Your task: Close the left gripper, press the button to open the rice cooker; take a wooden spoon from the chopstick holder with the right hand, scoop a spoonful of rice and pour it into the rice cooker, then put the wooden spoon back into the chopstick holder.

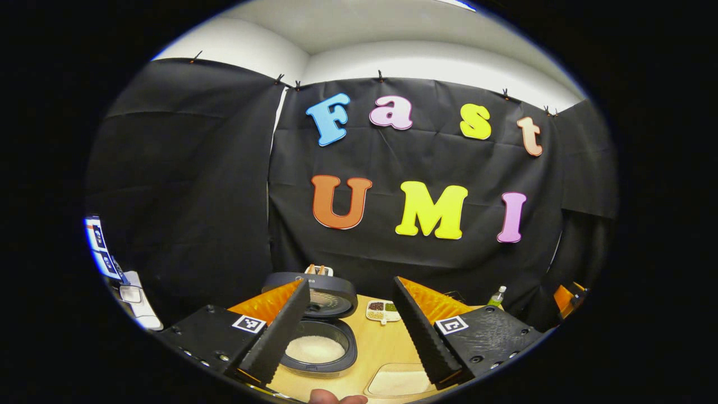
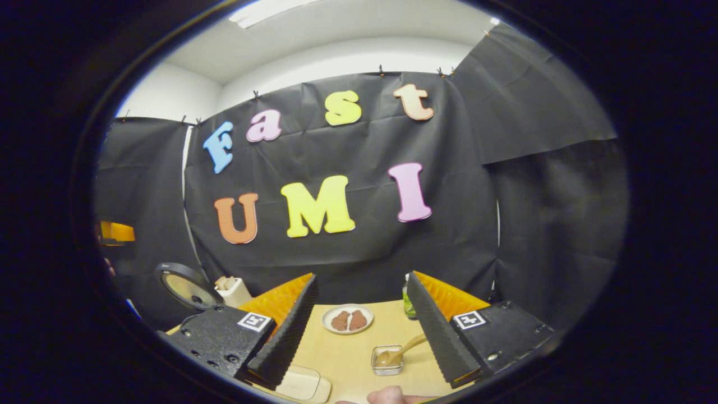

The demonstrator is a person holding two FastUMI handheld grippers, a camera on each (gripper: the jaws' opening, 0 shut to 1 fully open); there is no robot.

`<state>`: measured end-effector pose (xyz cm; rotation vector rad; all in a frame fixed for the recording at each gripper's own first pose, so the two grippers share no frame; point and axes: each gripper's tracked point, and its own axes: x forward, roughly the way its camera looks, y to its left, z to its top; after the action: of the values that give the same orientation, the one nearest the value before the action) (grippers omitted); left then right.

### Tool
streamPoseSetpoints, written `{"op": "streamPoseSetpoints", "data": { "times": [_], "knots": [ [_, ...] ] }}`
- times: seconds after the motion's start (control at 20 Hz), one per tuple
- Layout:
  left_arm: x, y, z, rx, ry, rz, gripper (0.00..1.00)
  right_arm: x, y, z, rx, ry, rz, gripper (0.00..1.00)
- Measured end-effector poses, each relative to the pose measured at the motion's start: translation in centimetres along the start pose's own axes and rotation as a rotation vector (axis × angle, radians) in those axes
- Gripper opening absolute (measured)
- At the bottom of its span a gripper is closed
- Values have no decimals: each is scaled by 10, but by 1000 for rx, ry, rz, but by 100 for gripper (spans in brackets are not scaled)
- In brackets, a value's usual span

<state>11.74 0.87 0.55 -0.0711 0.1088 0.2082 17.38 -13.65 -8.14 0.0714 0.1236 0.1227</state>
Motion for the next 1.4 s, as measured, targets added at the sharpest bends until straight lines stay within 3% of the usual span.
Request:
{"op": "streamPoseSetpoints", "data": {
  "times": [0.25,0.5,0.95,1.15,1.4],
  "knots": [
    [47,20,8,39,29,41,95,13,-26,-1,-21,0,-4,100],
    [102,39,7,68,73,31,95,19,-22,0,-25,2,3,99],
    [183,89,-23,52,236,37,95,17,-37,-8,-72,21,-91,100],
    [203,98,-52,54,343,22,95,15,-38,-4,-90,13,-113,99],
    [199,96,-82,-16,459,15,96,14,-29,-10,-68,30,-91,100]
  ]
}}
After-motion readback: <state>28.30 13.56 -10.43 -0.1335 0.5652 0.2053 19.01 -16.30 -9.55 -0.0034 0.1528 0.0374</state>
